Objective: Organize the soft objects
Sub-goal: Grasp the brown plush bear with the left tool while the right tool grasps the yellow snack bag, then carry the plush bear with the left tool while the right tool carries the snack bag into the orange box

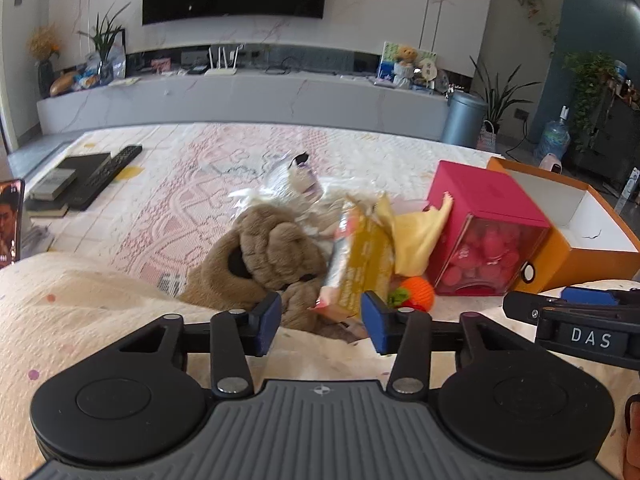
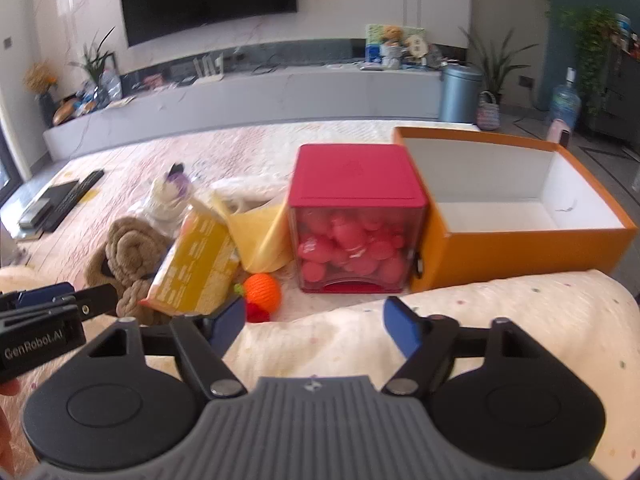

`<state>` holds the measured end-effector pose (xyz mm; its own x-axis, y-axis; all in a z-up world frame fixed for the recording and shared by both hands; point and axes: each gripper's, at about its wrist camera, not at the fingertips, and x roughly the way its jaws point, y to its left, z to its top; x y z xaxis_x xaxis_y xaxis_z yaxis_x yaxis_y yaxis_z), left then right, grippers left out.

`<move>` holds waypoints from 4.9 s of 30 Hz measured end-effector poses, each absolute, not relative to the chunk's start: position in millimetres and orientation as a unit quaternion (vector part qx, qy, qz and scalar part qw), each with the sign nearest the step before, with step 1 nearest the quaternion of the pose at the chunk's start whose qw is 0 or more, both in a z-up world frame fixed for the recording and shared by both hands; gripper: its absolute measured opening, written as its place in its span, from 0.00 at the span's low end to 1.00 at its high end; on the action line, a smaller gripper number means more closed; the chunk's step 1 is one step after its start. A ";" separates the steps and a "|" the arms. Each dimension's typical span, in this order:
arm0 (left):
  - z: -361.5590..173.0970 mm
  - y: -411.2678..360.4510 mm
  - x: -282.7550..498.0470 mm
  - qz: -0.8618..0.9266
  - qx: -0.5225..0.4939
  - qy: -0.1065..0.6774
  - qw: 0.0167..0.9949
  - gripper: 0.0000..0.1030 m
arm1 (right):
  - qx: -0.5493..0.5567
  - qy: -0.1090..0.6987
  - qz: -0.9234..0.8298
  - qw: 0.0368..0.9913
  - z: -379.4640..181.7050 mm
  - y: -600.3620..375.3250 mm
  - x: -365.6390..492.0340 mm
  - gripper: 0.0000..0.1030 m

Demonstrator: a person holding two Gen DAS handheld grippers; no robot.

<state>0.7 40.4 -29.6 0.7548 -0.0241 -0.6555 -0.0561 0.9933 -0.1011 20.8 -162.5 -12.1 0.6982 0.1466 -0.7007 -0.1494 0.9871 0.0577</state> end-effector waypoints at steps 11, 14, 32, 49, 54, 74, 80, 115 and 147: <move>-30.7 74.8 34.7 0.031 -0.054 0.377 0.924 0.39 | -0.013 0.408 0.140 0.902 -25.5 -114.6 59.7 0.60; -32.5 86.7 49.6 0.039 -0.052 0.382 0.922 0.39 | -0.016 0.413 0.149 0.898 -29.5 -99.0 74.5 0.62; -58.6 115.7 88.9 0.065 -0.100 0.422 0.899 0.39 | -0.013 0.467 0.136 0.874 -71.3 -42.5 140.2 0.77; -43.6 113.2 88.4 0.014 -0.097 0.390 0.916 0.68 | 0.022 0.490 0.189 0.851 -60.7 -66.0 136.3 0.46; -49.5 109.6 112.2 0.002 -0.088 0.403 0.911 0.83 | 0.032 0.500 0.190 0.845 -65.5 -72.4 142.6 0.48; -54.5 95.4 103.7 -0.040 -0.119 0.375 0.919 0.43 | 0.024 0.484 0.215 0.848 -57.9 -76.7 131.7 0.47; -28.3 96.7 86.8 -0.012 -0.118 0.362 0.925 0.41 | 0.026 0.465 0.255 0.848 -33.7 -87.8 116.7 0.44; 62.2 -75.1 108.5 -0.221 -0.100 0.319 0.916 0.40 | -0.097 0.356 0.154 0.917 90.1 -274.9 104.7 0.43; -0.6 -215.7 229.2 -0.251 0.040 0.487 0.836 0.40 | -0.139 0.522 0.138 0.830 -23.7 -346.7 250.4 0.43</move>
<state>229.2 -215.7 -0.6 0.3994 -0.3808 -0.8340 0.4589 0.8706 -0.1777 250.4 -346.7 -23.7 0.4168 0.0833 -0.9052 -0.3739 0.9234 -0.0872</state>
